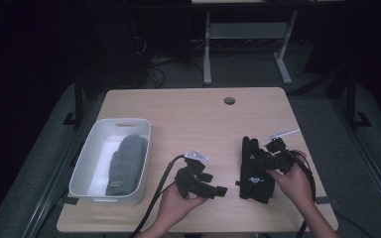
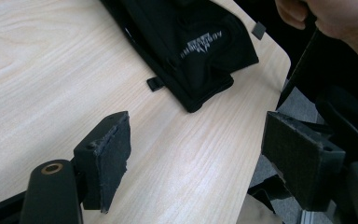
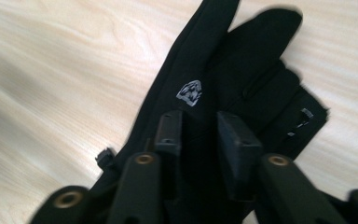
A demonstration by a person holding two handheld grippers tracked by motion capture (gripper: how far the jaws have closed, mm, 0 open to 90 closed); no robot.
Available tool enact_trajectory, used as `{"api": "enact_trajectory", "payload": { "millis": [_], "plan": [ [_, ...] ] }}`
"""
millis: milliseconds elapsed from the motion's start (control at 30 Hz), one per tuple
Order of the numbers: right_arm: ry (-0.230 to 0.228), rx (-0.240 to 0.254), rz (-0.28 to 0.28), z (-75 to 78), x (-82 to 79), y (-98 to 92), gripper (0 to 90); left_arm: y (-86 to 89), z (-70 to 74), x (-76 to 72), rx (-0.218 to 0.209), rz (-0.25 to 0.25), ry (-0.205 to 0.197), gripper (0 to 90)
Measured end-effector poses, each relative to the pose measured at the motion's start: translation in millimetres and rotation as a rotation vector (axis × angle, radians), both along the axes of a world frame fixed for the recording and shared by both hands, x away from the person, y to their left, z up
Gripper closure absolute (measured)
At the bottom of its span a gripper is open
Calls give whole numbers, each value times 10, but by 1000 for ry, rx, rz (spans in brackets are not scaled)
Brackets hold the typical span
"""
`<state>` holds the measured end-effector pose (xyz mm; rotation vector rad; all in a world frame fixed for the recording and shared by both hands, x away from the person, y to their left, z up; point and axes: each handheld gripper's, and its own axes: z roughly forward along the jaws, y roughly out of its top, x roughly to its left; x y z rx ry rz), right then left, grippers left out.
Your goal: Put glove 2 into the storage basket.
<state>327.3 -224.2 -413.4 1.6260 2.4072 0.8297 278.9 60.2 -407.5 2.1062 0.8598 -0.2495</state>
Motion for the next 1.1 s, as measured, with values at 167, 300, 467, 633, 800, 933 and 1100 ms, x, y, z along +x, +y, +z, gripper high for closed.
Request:
{"api": "enact_trajectory", "payload": {
  "millis": [167, 300, 467, 633, 800, 933, 1100],
  "plan": [
    [-33, 1, 5, 0, -48, -56, 568, 23, -9, -2, -8, 7, 6, 239],
    [-56, -16, 6, 26, -154, -179, 631, 32, -35, -6, -11, 9, 13, 242],
    [-20, 2, -7, -94, -272, -322, 723, 1, -82, 2, -3, 5, 25, 243],
    [-11, 26, -4, -184, -339, -342, 747, -73, -143, 26, -2, 0, 43, 248],
    [-6, 49, 12, -204, -392, -282, 756, -150, -213, 58, 6, -6, 59, 250],
    [7, 74, 31, -244, -431, -235, 755, -193, -254, 84, 14, -2, 70, 253],
    [11, 112, 64, -261, -451, -175, 690, -260, -286, 130, 19, 4, 79, 277]
  ]
}}
